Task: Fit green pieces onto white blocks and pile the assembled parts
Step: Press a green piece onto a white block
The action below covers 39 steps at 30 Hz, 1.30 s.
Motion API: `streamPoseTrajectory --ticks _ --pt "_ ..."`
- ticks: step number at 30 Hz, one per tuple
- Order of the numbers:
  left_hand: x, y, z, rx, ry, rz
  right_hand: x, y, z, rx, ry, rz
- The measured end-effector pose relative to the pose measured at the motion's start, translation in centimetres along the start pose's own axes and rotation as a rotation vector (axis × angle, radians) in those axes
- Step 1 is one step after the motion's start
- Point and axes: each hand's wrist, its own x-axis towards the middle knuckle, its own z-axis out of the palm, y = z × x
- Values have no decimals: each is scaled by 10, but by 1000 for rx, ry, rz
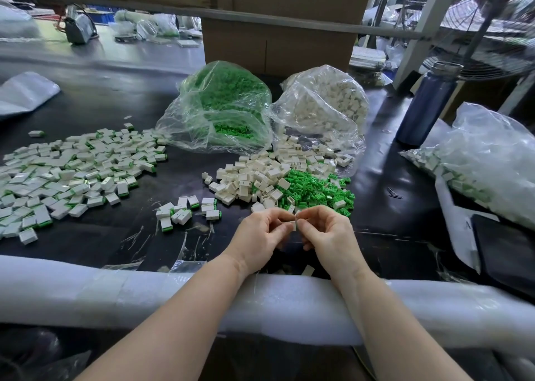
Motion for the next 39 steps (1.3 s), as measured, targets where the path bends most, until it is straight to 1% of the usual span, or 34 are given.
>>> streamPoseTrajectory --ticks 3,6,8,10,14,21,26,33,39 --pt "0 -2 -1 11 -11 20 1 1 -1 56 34 21" --pt "-1 -2 0 71 37 49 0 0 -2 89 19 26" --pt "-1 -2 0 35 63 34 -1 0 -4 136 2 28" --pt "0 -1 -1 9 54 9 -1 0 -4 149 1 30" --pt "0 -1 -2 34 11 -4 0 0 -1 90 12 43" --pt "-2 2 -2 127 -35 -12 -1 1 -2 -54 -45 72" --pt "-3 4 -3 151 -47 -19 -2 -2 -4 -58 -74 73" --pt "-4 7 -3 140 -54 -10 -2 -1 -2 -66 -49 98" --pt "-4 7 -3 175 -86 -10 -2 -1 -3 -119 -102 57"
